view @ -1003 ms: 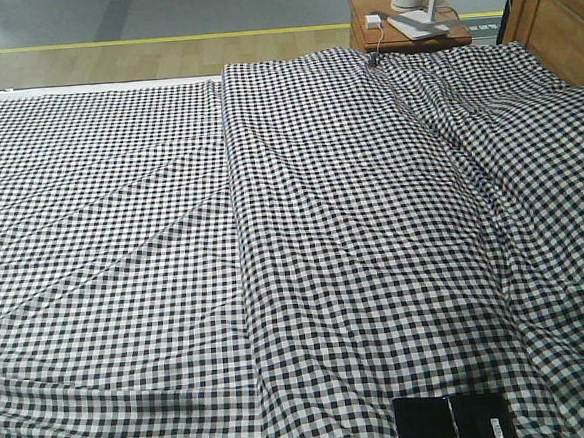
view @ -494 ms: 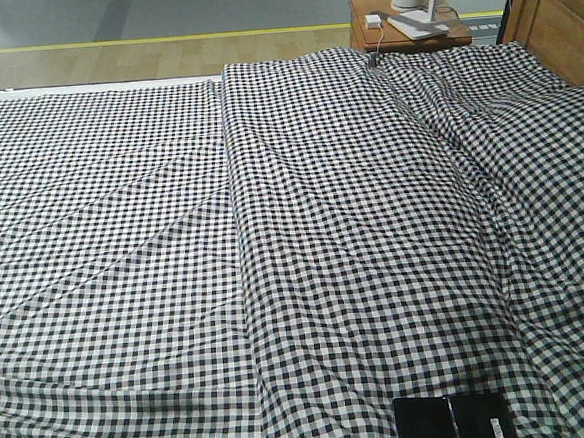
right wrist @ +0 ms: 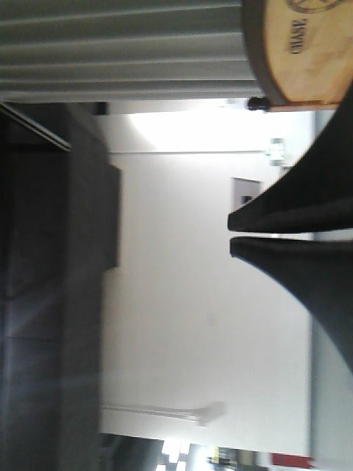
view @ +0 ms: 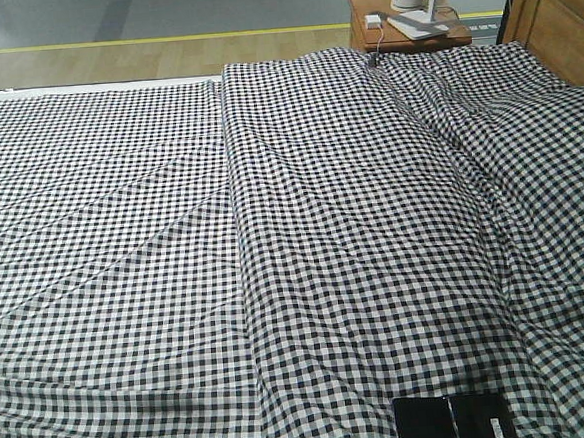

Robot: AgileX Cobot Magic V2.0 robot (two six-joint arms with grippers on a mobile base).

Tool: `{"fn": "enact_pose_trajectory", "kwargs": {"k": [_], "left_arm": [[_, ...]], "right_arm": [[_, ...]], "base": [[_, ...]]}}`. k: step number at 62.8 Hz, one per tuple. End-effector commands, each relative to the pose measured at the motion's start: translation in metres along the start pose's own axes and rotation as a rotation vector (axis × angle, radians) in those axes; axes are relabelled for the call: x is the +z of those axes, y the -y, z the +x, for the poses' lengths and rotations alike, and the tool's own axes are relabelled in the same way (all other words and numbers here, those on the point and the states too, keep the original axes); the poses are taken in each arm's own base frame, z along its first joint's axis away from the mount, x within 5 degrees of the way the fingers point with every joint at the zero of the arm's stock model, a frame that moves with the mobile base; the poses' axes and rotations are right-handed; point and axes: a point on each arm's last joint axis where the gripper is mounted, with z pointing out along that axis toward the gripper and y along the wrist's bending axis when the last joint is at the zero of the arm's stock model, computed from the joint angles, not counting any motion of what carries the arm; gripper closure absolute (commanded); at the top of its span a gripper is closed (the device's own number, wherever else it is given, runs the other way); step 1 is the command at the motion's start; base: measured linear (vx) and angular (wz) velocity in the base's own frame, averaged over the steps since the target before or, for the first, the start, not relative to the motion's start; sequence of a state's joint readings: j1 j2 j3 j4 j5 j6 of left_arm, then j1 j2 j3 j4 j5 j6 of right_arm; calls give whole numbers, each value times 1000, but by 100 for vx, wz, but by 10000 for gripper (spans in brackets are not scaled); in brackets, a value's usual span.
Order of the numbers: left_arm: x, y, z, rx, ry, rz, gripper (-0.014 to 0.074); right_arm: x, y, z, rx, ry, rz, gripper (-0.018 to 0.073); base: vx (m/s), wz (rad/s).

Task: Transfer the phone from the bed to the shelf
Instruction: 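Lower the right gripper toward the black phone on the bed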

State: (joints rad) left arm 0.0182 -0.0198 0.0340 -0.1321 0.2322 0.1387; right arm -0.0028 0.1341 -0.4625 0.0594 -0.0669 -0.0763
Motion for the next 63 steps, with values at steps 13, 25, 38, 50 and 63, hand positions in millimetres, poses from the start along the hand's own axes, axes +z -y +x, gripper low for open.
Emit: {"fn": "enact_pose_trajectory", "kwargs": {"k": [13, 25, 38, 50, 63], "left_arm": [[0, -1, -6, -10, 75, -6, 596], [0, -1, -6, -10, 75, -6, 596], [0, -1, -6, -10, 75, -6, 596], [0, -1, -6, -10, 75, -6, 596], [0, -1, -6, -10, 75, -6, 596]], "right_arm": [[64, 0, -24, -22, -196, -7, 557], [96, -1, 4, -20, -369, -16, 495], [114, -2, 35, -18, -536, -23, 221], [120, -2, 46, -18, -583, -24, -127], [121, -2, 48, -18, -592, -24, -158]], "base": [[0, 0], [0, 0], [0, 0], [0, 0], [0, 0]]}}
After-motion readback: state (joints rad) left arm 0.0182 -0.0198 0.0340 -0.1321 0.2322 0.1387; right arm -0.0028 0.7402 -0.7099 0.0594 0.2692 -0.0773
